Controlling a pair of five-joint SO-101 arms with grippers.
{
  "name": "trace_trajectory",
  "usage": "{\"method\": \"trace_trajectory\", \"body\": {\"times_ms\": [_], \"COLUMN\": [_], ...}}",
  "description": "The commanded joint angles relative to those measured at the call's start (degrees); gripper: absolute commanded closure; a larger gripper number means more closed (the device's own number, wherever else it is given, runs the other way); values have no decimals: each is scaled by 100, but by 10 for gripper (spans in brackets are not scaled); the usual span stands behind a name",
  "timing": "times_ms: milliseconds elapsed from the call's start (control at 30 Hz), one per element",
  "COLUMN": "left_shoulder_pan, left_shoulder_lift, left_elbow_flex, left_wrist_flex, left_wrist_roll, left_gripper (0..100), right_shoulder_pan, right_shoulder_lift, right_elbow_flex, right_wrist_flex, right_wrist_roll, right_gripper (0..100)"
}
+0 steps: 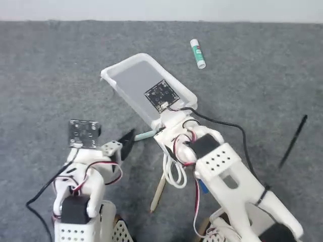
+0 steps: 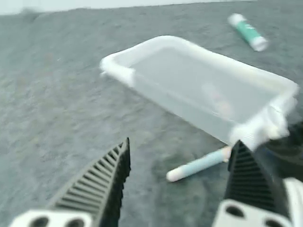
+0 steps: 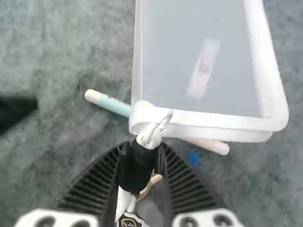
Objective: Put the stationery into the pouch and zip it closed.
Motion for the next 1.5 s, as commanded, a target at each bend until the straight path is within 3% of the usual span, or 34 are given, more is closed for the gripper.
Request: {"method": "trace_trajectory", "body": {"times_ms": [0, 367, 1467], "left_shoulder_pan": [501, 554, 607], "left_shoulder_lift": [-62, -62, -62], "left_elbow_flex": [-286, -22, 690], "left_wrist_flex": [9, -229, -1240], "left_wrist_roll": [316, 527, 765], "left_gripper": [686, 687, 687], "right_shoulder_pan": [75, 57, -690], "right_shoulder_lift": [-585, -1226, -1235], "right_elbow_flex": [9, 53, 53], "right_wrist_flex": [-233, -233, -180], "right_wrist_roll": [70, 79, 492], "right_gripper": [993, 993, 993]}}
